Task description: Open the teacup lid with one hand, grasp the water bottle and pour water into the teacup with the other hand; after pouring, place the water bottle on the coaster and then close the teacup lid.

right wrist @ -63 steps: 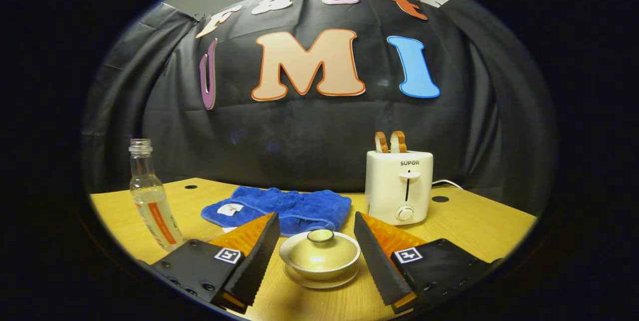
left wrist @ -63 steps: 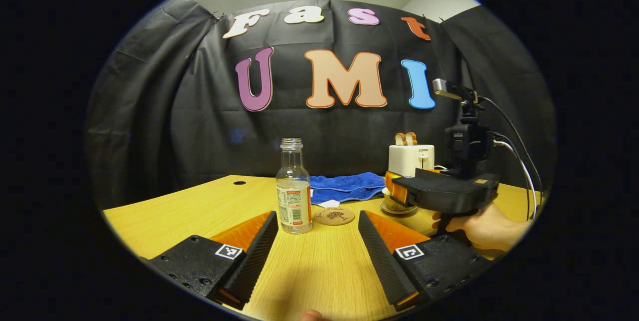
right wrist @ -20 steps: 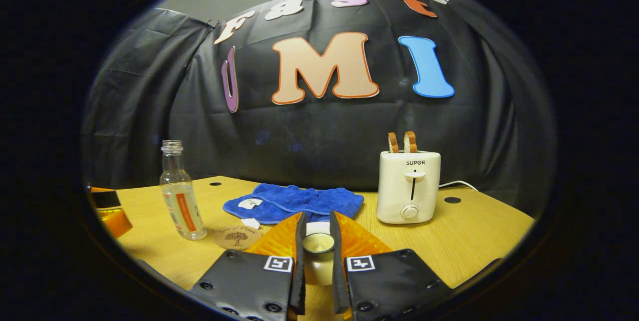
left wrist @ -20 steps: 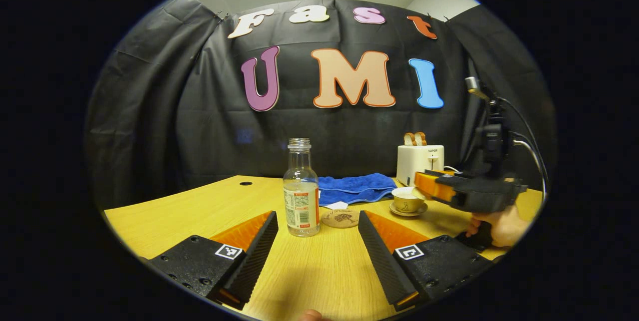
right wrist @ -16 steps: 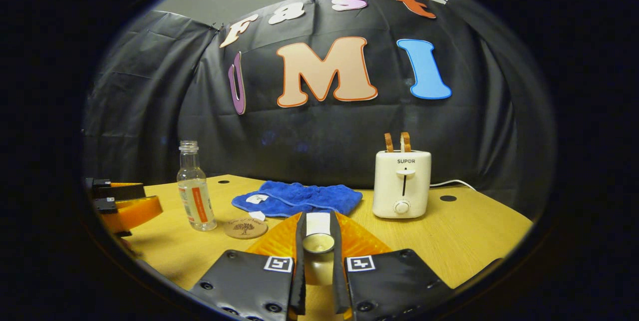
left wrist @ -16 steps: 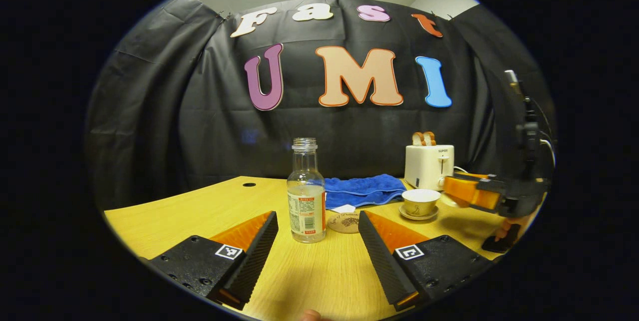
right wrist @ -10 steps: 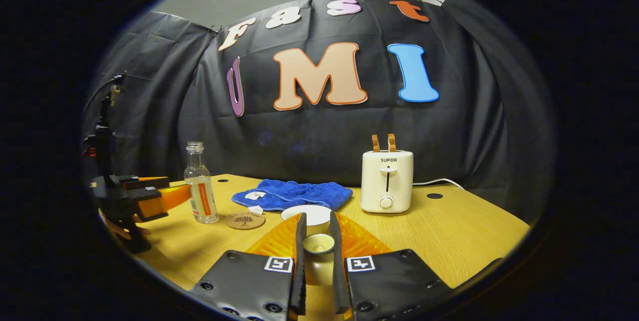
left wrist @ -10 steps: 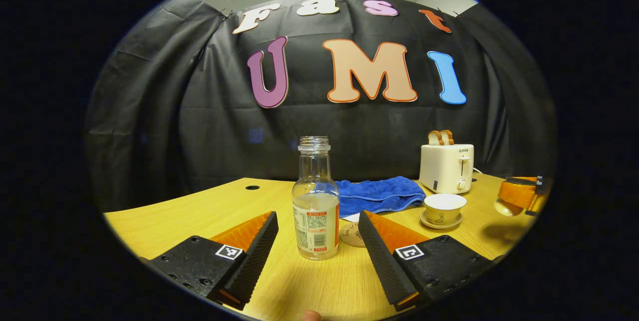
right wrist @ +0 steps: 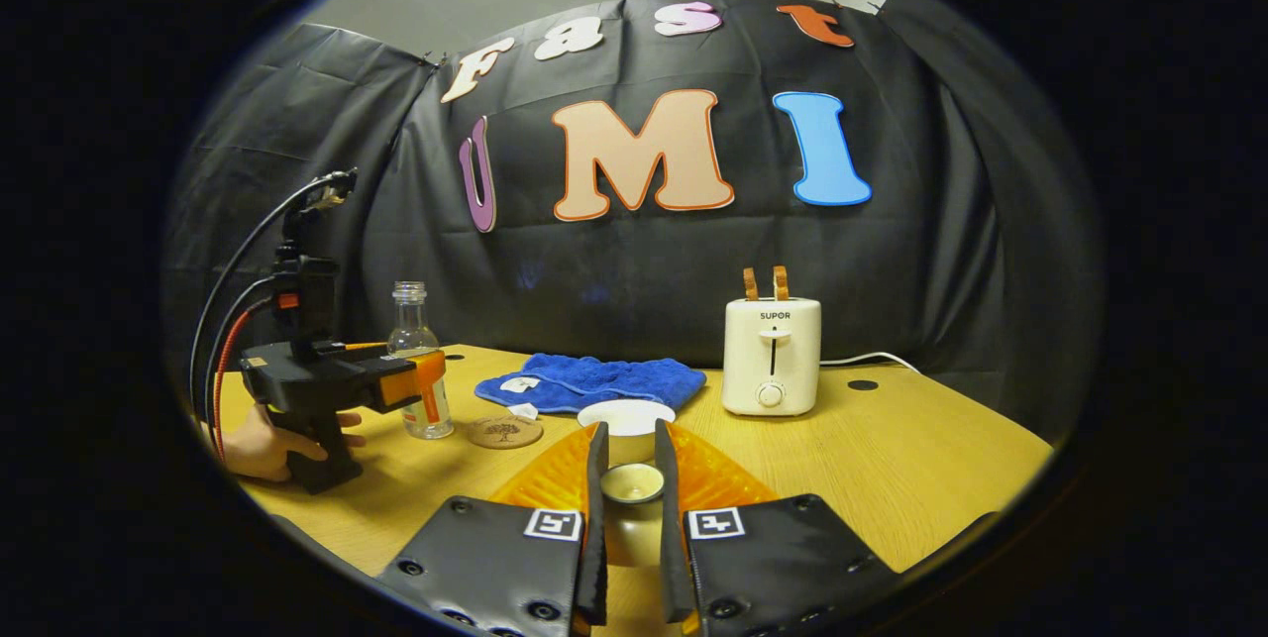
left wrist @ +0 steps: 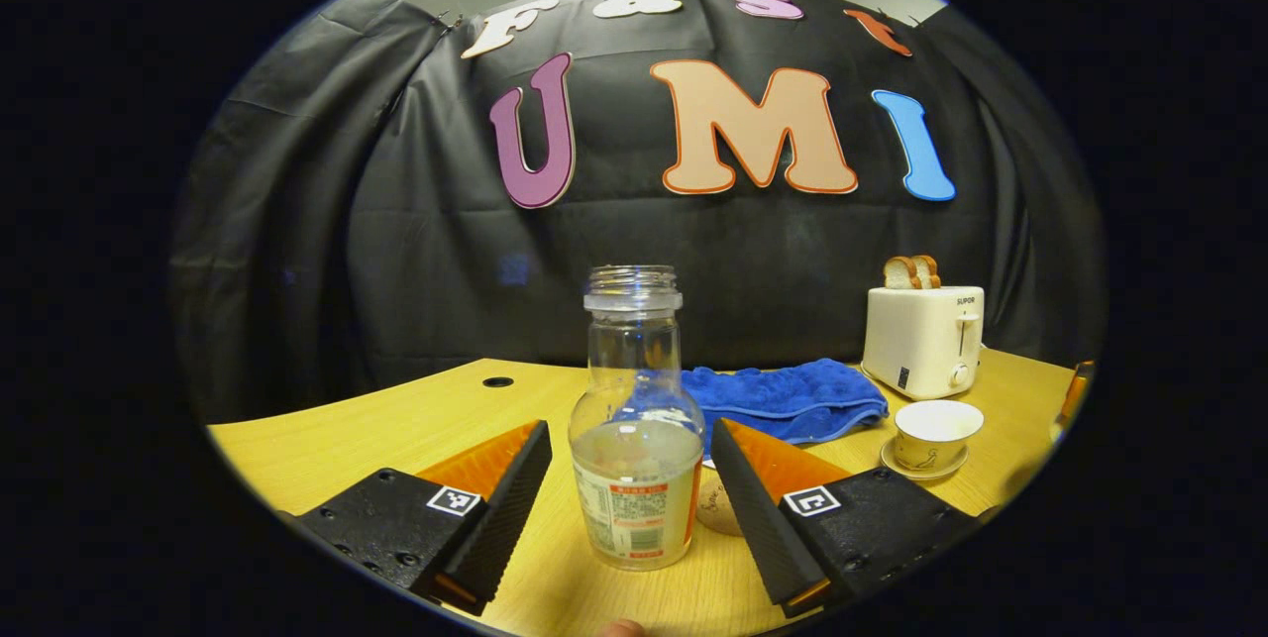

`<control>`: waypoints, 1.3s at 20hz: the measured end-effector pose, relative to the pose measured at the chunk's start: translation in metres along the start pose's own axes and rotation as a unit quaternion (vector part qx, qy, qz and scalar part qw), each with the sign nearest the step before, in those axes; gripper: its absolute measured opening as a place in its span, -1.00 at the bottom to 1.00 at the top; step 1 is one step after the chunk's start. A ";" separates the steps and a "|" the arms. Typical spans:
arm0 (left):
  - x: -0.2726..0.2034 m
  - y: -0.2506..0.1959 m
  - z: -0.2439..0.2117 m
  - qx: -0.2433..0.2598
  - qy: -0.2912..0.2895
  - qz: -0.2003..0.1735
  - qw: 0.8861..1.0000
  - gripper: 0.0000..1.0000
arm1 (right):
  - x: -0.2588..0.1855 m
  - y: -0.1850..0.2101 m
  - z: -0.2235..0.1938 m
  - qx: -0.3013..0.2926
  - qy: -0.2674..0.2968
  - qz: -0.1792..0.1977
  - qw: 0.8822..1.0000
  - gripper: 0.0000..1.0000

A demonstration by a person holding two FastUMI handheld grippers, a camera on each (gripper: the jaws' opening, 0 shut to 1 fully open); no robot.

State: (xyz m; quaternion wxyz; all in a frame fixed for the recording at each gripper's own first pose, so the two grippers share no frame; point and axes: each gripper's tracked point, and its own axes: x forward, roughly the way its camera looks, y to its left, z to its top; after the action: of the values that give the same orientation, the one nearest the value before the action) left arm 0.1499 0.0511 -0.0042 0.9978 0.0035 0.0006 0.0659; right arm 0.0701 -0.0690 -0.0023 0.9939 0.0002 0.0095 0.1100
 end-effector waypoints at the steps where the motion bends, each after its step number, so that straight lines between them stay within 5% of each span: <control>1: 0.007 0.000 -0.001 -0.001 0.000 -0.001 1.000 0.89 | 0.000 0.000 0.000 0.000 0.000 0.000 1.000 -0.51; 6: 0.026 -0.003 -0.001 -0.001 -0.001 -0.016 1.000 0.87 | -0.002 0.001 0.000 0.000 0.000 -0.001 1.000 -0.51; 8: 0.027 -0.002 -0.002 -0.003 0.001 -0.015 1.000 0.49 | -0.002 0.001 0.000 0.000 0.000 -0.001 1.000 -0.51; 14: 0.024 0.003 -0.005 0.003 0.008 -0.006 1.000 0.39 | -0.003 0.003 0.000 0.000 0.001 0.004 1.000 -0.51; 17: 0.024 0.001 -0.004 0.076 0.009 -0.013 0.997 0.37 | -0.003 -0.002 0.000 0.000 0.001 0.001 1.000 -0.51; 19: 0.028 0.001 -0.008 0.167 0.012 -0.016 0.986 0.37 | -0.005 -0.012 0.000 0.000 0.001 -0.008 1.000 -0.51; 23: 0.041 -0.023 -0.013 0.332 0.013 -0.036 0.943 0.38 | -0.006 -0.030 0.001 -0.001 0.002 -0.023 1.000 -0.51; 26: 0.045 -0.044 -0.008 0.434 0.001 -0.059 0.899 0.39 | -0.008 -0.058 0.002 -0.001 0.001 -0.049 0.999 -0.51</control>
State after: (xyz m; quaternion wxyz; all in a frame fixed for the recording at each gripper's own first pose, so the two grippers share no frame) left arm 0.1998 0.0137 -0.0121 0.8996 0.4356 0.0306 0.0001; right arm 0.0748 -0.1277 0.0002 0.9981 -0.0016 0.0105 0.0608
